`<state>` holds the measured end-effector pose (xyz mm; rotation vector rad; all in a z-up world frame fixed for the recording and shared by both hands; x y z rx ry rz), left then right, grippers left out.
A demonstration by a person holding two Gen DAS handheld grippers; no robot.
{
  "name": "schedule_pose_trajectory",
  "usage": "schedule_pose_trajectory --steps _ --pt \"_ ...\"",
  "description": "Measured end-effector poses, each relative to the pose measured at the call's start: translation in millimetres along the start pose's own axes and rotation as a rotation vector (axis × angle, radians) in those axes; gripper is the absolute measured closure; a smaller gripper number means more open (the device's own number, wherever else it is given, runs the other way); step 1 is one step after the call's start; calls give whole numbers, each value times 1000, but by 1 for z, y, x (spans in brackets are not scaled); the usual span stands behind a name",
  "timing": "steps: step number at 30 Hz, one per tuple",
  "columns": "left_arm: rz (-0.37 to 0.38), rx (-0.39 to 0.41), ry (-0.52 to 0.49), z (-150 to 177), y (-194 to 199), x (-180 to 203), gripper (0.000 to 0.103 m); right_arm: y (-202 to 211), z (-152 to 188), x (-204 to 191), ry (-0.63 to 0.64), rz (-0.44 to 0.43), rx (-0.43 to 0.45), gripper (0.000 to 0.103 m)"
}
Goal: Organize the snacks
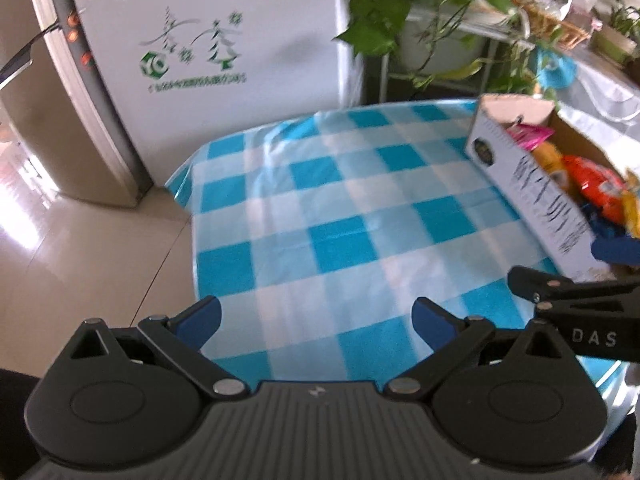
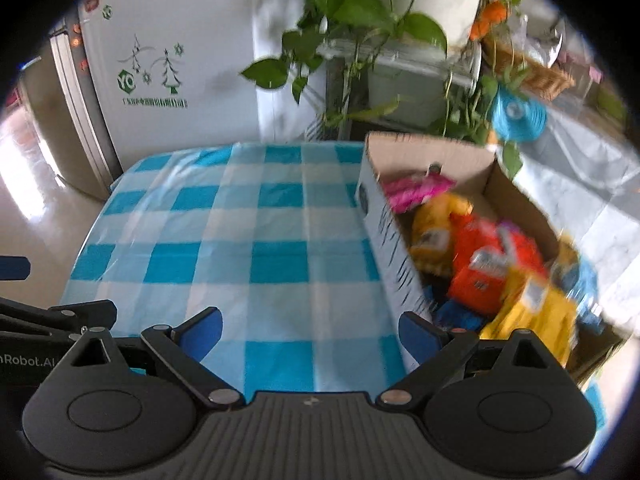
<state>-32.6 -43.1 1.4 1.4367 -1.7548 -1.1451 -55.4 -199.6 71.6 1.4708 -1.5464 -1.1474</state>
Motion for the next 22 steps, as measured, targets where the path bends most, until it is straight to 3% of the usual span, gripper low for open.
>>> schedule_pose_trajectory --steps 4,12,22 --pt "-8 -31 25 8 -14 -11 1 -19 14 -8 -43 -3 -52 0" --pt "10 -79 56 19 -34 -23 1 -54 38 -16 -145 13 -76 0" --pt "37 -94 88 24 -41 -27 1 -68 43 -23 -146 97 94 0"
Point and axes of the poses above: each gripper's, at about its wrist camera, not at the fingertips, and y roughly against the way its jaws point, x to its right, z to its underside, the point moved 5 cm from there along -y, roughly the way its jaws point, and after that the axes turned 8 degrees about -x, right-handed, at the moved point
